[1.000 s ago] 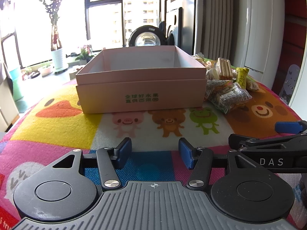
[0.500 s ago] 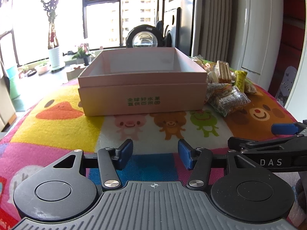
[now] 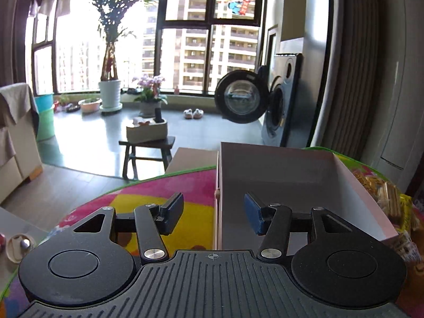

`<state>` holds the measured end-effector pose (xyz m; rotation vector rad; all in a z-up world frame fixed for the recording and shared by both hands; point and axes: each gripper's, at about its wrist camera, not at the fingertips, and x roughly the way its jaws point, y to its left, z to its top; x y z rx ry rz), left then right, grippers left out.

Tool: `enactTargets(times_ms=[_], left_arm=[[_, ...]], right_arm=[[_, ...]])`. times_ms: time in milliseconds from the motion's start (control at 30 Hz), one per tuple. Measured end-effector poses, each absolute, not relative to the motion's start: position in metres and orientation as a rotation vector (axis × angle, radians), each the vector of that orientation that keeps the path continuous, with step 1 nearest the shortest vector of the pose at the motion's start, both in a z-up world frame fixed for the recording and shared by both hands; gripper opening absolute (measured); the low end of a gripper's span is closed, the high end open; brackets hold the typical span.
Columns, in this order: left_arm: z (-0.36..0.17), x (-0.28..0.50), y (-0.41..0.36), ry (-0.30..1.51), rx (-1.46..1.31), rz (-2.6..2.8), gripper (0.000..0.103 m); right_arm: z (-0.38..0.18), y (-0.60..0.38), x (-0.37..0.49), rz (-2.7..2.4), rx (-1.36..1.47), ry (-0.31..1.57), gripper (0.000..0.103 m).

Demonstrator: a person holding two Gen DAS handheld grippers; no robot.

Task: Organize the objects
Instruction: 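Move the left tool to the pink box wall and close on it, then carry the green-and-white bread bag into the box with the right tool while the left tool holds the box wall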

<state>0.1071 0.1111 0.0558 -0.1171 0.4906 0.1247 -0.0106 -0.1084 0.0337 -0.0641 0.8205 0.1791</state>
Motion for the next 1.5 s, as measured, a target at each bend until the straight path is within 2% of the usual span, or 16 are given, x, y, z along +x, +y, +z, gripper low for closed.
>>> enactTargets(times_ms=[67, 133, 200, 267, 367, 467, 733, 867, 967, 1100, 1333, 1500], left_arm=[[0.048, 0.124, 0.116, 0.531, -0.136, 0.117, 0.056], [0.040, 0.136, 0.118, 0.554, -0.152, 0.108, 0.051], [0.032, 0.142, 0.120, 0.560, -0.175, 0.088, 0.031], [0.025, 0.143, 0.124, 0.566, -0.211, 0.066, 0.021], [0.022, 0.138, 0.131, 0.564, -0.233, 0.067, 0.014], [0.021, 0.131, 0.135, 0.553, -0.243, 0.053, 0.015], [0.021, 0.131, 0.134, 0.539, -0.251, 0.052, 0.015], [0.020, 0.130, 0.136, 0.538, -0.267, 0.049, 0.015], [0.020, 0.129, 0.137, 0.537, -0.273, 0.048, 0.016], [0.020, 0.129, 0.136, 0.535, -0.273, 0.048, 0.016], [0.021, 0.129, 0.135, 0.530, -0.267, 0.054, 0.015], [0.020, 0.129, 0.136, 0.536, -0.291, 0.053, 0.016]], right_arm=[[0.034, -0.108, -0.008, 0.175, -0.065, 0.835, 0.103], [0.036, -0.108, -0.007, 0.181, -0.070, 0.849, 0.103], [0.036, -0.107, -0.007, 0.184, -0.075, 0.849, 0.103], [0.036, -0.107, -0.008, 0.187, -0.080, 0.837, 0.103], [0.035, -0.108, -0.008, 0.205, -0.085, 0.820, 0.103], [0.038, -0.108, -0.003, 0.224, -0.083, 0.813, 0.103], [0.050, -0.085, 0.016, 0.204, -0.252, 0.655, 0.101], [0.046, -0.077, 0.044, 0.187, -0.211, 0.676, 0.093], [0.041, -0.073, 0.052, 0.167, -0.234, 0.701, 0.082], [0.050, -0.077, 0.045, 0.152, -0.253, 0.722, 0.058], [0.076, -0.088, 0.009, 0.158, -0.271, 0.759, 0.054], [0.136, -0.082, -0.007, 0.236, -0.211, 0.664, 0.054]])
